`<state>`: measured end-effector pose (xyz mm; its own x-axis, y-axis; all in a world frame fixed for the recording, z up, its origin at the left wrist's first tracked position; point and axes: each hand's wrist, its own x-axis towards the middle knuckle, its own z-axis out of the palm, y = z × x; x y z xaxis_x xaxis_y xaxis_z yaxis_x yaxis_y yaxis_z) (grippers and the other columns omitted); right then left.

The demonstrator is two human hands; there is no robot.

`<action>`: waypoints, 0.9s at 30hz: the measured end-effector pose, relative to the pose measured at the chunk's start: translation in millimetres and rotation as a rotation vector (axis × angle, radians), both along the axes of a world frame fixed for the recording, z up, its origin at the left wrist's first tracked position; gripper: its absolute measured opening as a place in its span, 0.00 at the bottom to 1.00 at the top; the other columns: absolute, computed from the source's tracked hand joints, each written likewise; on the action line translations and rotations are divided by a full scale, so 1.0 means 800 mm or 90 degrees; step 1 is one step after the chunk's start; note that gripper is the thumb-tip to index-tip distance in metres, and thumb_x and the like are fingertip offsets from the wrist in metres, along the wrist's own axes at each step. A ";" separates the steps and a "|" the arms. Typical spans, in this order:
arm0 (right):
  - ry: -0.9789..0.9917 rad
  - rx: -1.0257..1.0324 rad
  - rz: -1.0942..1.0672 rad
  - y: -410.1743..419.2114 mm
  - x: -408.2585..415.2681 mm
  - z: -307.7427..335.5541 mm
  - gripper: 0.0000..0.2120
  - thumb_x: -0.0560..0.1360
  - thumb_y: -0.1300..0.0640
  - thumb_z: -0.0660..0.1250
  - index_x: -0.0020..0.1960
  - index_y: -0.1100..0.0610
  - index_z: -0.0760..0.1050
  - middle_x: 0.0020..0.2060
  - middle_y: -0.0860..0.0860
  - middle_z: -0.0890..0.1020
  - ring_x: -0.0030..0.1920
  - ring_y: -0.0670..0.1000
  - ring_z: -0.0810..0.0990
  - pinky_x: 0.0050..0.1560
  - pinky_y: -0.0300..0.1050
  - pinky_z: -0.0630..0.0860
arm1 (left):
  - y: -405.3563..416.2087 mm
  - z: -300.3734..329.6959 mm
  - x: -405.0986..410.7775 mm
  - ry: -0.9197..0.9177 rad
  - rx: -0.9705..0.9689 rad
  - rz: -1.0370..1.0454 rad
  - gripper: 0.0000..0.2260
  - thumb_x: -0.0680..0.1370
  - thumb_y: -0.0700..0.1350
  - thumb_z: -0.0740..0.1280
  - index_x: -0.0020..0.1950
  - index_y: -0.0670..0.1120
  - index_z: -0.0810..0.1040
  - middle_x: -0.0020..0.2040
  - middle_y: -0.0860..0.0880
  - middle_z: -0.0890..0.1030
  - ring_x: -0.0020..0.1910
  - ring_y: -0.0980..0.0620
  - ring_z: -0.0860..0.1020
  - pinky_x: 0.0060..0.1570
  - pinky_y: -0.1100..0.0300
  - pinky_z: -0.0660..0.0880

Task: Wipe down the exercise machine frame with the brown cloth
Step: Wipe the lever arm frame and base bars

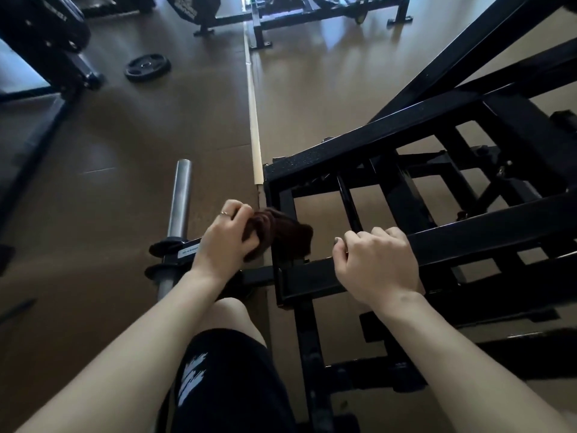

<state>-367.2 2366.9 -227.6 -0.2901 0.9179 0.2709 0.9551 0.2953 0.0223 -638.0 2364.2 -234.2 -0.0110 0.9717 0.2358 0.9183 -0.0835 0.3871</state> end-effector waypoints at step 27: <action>-0.081 0.008 -0.011 0.003 -0.011 -0.001 0.23 0.81 0.48 0.48 0.33 0.52 0.73 0.29 0.51 0.80 0.35 0.59 0.78 0.50 0.55 0.71 | -0.037 -0.055 -0.070 -0.019 -0.109 0.229 0.14 0.85 0.49 0.61 0.65 0.43 0.75 0.59 0.39 0.76 0.57 0.39 0.72 0.57 0.44 0.73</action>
<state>-375.9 2369.5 -228.1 -0.3073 0.9197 0.2443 0.9492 0.2782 0.1470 -694.1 2334.9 -278.0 -0.3615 0.9301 0.0656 0.8656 0.3086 0.3943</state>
